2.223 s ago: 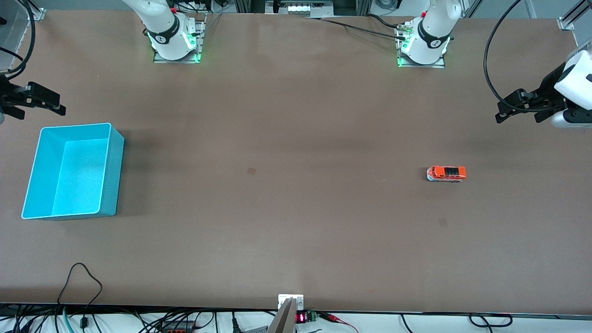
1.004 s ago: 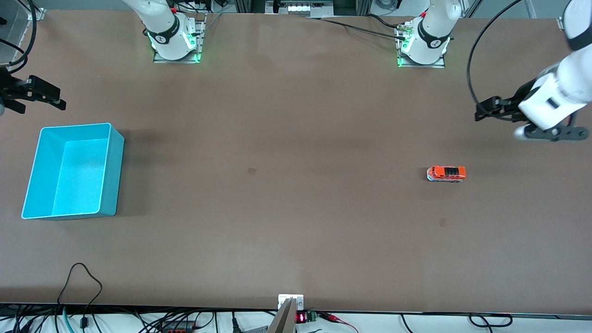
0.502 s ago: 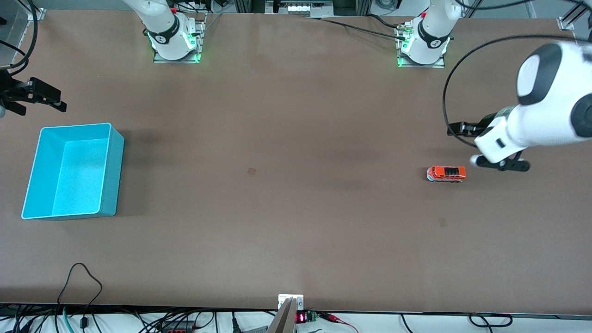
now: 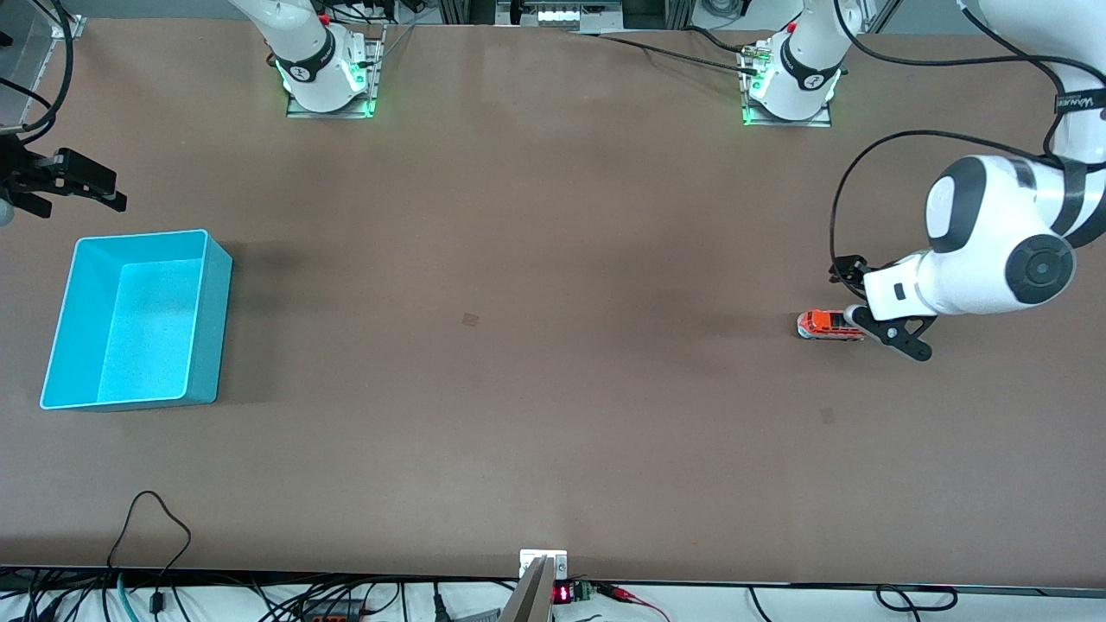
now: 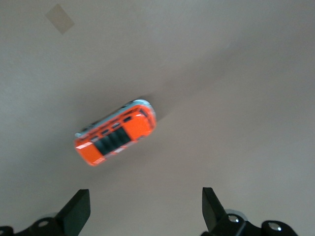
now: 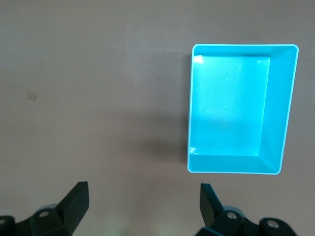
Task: Wind up bus and store in blue box
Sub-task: 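Lower the left gripper and close it on the orange car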
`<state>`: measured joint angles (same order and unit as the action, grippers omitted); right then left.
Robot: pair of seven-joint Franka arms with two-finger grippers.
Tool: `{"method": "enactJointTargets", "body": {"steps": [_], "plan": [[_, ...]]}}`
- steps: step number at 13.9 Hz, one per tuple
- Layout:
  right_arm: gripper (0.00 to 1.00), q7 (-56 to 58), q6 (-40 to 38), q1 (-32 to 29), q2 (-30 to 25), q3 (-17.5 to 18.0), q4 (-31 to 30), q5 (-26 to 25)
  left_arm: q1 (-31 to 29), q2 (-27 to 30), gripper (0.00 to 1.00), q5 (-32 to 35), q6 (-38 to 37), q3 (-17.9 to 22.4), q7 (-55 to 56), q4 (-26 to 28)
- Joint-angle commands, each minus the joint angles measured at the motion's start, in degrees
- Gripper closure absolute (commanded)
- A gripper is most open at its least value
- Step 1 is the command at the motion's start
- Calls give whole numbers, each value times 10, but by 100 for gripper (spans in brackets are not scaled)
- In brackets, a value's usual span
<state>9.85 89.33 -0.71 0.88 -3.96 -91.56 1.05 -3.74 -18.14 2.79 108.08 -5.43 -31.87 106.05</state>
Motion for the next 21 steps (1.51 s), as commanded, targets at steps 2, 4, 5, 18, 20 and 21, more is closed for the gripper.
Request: {"method": "enactJointTargets", "body": {"steps": [2,4,5,18,20,21], "plan": [[0,-2,6,2,-6,6,-6,-2,-2,-25,0,32,64,-3,-175,6],[0,-4,6,3,-6,8,-6,-3,-7,-37,0,32,95,-3,-276,10],[0,-4,6,3,-6,8,-6,-3,-7,-44,0,42,100,-3,-316,10],[0,-4,1,2,-4,8,2,-5,-41,-27,0,49,322,-12,-492,166],[0,-4,1,2,-4,8,2,-4,-39,-26,0,49,346,-12,-493,183],[0,3,3,1,-2,8,2,-4,-38,-26,0,49,361,-12,-494,190]]}}
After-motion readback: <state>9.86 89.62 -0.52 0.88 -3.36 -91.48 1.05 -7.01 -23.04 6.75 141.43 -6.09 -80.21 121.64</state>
